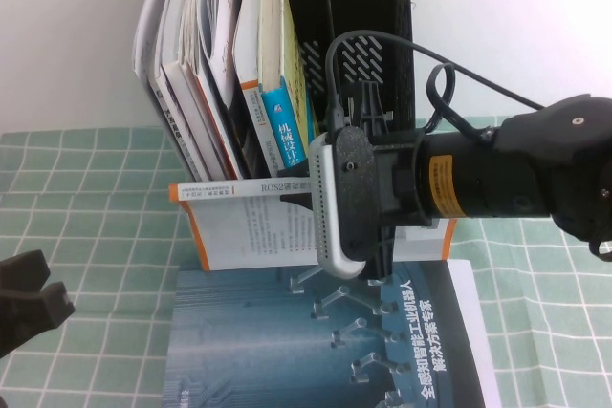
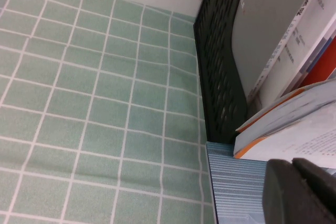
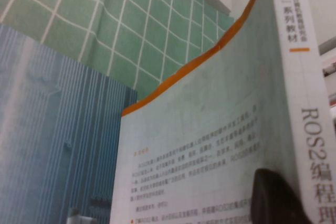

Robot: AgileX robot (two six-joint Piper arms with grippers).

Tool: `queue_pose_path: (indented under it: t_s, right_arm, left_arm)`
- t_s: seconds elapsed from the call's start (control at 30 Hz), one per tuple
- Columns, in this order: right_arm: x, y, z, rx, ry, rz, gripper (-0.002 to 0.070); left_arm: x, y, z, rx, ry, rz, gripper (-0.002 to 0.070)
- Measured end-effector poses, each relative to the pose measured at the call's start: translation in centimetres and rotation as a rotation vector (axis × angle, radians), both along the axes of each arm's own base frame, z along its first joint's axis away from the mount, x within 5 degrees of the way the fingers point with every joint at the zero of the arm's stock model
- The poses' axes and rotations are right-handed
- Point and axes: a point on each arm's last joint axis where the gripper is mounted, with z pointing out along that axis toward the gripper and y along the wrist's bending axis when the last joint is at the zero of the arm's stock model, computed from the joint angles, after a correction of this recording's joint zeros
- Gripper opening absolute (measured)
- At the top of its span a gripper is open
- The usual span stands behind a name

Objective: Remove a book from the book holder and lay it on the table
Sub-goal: Place the picked book on the book

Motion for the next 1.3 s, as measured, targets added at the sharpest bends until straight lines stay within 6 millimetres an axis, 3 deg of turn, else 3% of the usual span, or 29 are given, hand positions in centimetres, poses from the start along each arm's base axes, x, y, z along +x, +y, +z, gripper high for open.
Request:
queue_pose_path:
  t_s: [0.23, 0.5, 0.8, 1.23, 1.3]
  right_arm:
    - [-0.4, -0.2, -0.9, 0.011, 0.078, -0.015, 0.0119]
    - [-3.2, 0.5, -3.2, -0.025, 0.169, 0.04, 0.0119]
    - [-4.9, 0.3, -5.3, -0.041, 0.307, 0.049, 0.0119]
    - [-4.7, 0.4, -7.0, -0.069, 0.364, 0.033, 0.0121]
    - [-4.7, 0.4, -7.3, -0.068, 0.39, 0.02, 0.0153]
  left_arm:
    - [0.1, -0.2, 0.2, -0.015, -0.025, -0.019, -0.0003]
    - [0.1, -0.3, 0.4, -0.028, -0.04, -0.029, -0.0003]
    - [0.1, -0.4, 0.4, -0.033, -0.042, -0.03, -0.0003]
    - [0.1, -0.4, 0.3, -0.033, -0.042, -0.031, -0.0003]
    - [0.1, -0.4, 0.3, -0.035, -0.04, -0.029, -0.0003]
